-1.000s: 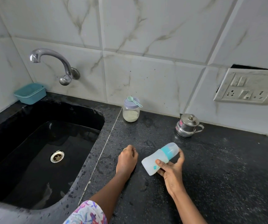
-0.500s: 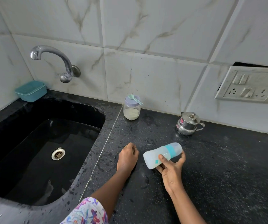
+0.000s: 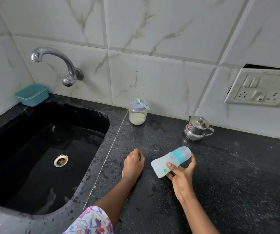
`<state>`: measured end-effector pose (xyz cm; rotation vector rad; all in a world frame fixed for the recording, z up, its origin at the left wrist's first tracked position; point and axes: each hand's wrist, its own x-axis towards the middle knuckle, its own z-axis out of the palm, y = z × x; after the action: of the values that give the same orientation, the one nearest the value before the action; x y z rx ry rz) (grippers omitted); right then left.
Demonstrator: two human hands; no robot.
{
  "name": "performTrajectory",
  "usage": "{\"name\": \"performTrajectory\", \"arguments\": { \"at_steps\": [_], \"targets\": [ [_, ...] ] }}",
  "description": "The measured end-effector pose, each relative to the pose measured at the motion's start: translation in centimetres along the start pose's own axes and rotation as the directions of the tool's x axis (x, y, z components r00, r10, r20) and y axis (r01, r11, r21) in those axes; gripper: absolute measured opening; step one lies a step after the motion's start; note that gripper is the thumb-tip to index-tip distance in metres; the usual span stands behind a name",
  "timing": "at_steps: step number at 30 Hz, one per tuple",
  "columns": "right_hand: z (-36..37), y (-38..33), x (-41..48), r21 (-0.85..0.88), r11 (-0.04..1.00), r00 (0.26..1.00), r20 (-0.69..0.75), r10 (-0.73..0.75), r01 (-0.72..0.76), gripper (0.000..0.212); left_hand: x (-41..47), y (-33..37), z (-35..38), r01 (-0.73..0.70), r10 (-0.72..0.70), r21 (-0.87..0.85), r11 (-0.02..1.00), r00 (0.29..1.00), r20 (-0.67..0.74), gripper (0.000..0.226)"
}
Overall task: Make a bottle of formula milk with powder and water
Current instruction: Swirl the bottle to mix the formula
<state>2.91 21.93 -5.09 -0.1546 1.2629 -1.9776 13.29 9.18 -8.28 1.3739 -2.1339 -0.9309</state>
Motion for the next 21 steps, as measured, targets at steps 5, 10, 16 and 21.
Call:
{"name": "performTrajectory", "arguments": {
  "at_steps": [5, 10, 16, 21],
  "targets": [
    [0.18, 0.18, -0.29, -0.125, 0.992, 0.997, 0.076, 0.028, -0.019, 0.096, -0.07, -0.10, 0.04, 0.003, -0.003, 0.003, 1.000, 1.000, -0.007, 0.008],
    [0.55, 0.11, -0.16, 0.018, 1.000, 1.000, 0.010, -0.003, 0.002, 0.088, 0.02, -0.27, 0.23, 0.005, -0.005, 0.002, 1.000, 1.000, -0.014, 0.009],
    [0.41, 0.23, -0.37, -0.036, 0.999, 0.999, 0.042, 0.003, -0.002, 0.093, 0.14, -0.18, 0.30, 0.016, -0.016, 0.001, 1.000, 1.000, -0.010, 0.010],
    [0.60, 0.42, -0.31, 0.039, 0.999, 1.000, 0.016, 0.008, -0.008, 0.084, 0.06, -0.15, 0.24, 0.017, -0.017, -0.002, 1.000, 1.000, -0.007, 0.009]
  ]
}}
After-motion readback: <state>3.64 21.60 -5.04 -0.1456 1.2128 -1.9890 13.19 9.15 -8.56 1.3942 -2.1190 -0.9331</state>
